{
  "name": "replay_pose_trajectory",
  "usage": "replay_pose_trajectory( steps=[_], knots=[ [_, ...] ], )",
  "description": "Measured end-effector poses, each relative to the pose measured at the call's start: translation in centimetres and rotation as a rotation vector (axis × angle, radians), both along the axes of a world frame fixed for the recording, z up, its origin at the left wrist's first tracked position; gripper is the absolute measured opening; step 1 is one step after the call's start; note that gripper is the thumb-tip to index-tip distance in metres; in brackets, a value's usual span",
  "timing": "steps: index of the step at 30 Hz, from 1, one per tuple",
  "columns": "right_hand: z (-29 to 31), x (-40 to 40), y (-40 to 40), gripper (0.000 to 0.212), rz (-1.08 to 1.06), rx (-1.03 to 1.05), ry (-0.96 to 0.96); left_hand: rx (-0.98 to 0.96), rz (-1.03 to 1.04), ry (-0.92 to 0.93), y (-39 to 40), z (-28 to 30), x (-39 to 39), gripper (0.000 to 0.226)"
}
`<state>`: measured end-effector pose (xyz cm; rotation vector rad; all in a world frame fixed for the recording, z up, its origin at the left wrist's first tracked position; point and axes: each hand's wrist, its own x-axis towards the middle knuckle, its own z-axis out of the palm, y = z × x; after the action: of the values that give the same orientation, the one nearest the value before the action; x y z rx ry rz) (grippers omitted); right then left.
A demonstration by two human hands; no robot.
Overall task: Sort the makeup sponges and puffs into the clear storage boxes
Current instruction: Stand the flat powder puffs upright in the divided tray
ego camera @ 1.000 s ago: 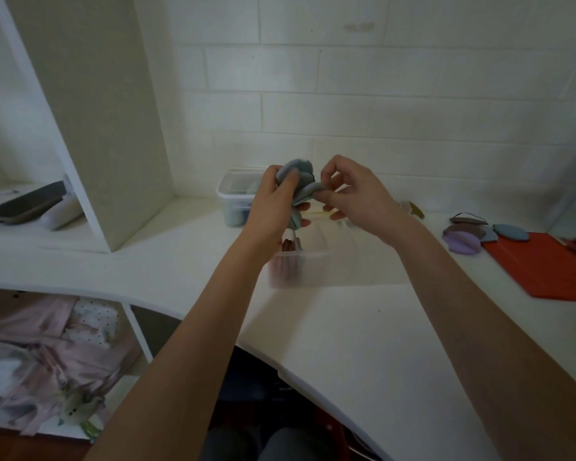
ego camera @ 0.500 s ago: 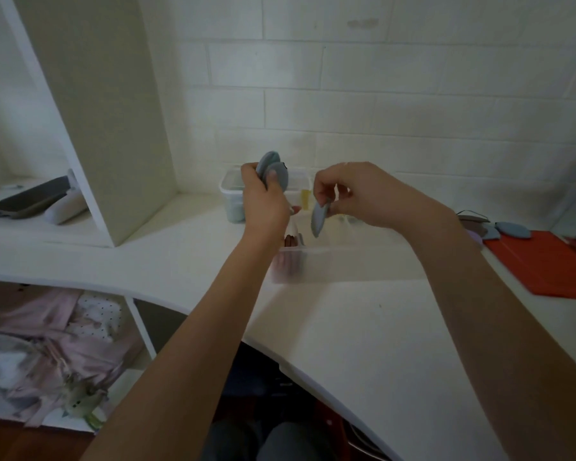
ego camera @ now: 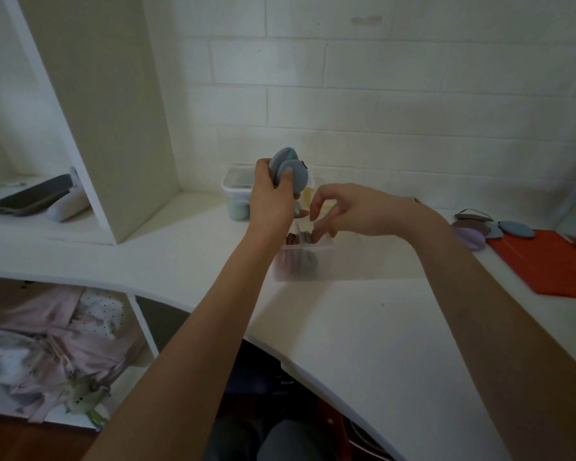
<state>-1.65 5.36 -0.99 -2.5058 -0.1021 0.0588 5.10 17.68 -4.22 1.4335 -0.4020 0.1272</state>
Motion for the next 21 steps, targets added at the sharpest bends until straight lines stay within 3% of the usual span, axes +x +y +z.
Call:
replay_pose_trajectory(
  steps=[4, 7, 10, 16, 21],
  knots=[
    [0.3, -0.2, -0.5, 0.007, -0.133, 0.213, -0.158, -0.011, -0.063, 0.041, 0.1, 0.3, -0.3, 0.013],
    [0.1, 0.2, -0.5, 0.021, -0.264, 0.347, -0.304, 0.089, -0.123, 0.032, 0.1, 0.3, -0.4, 0.024],
    [-0.6, 0.8, -0.3, 0.028, -0.309, 0.352, -0.302, 0.171, -0.185, 0.007, 0.1, 0.4, -0.7, 0.028],
    [-0.9, 1.0, -0.7, 0.022, -0.323, 0.337, -0.388, 0.138, -0.181, -0.004, 0.1, 0.4, -0.8, 0.026],
    [0.4, 0.2, -1.6, 0.016, -0.267, 0.346, -0.433, 0.008, -0.111, 0.085, 0.1, 0.5, -0.6, 0.017]
  ],
)
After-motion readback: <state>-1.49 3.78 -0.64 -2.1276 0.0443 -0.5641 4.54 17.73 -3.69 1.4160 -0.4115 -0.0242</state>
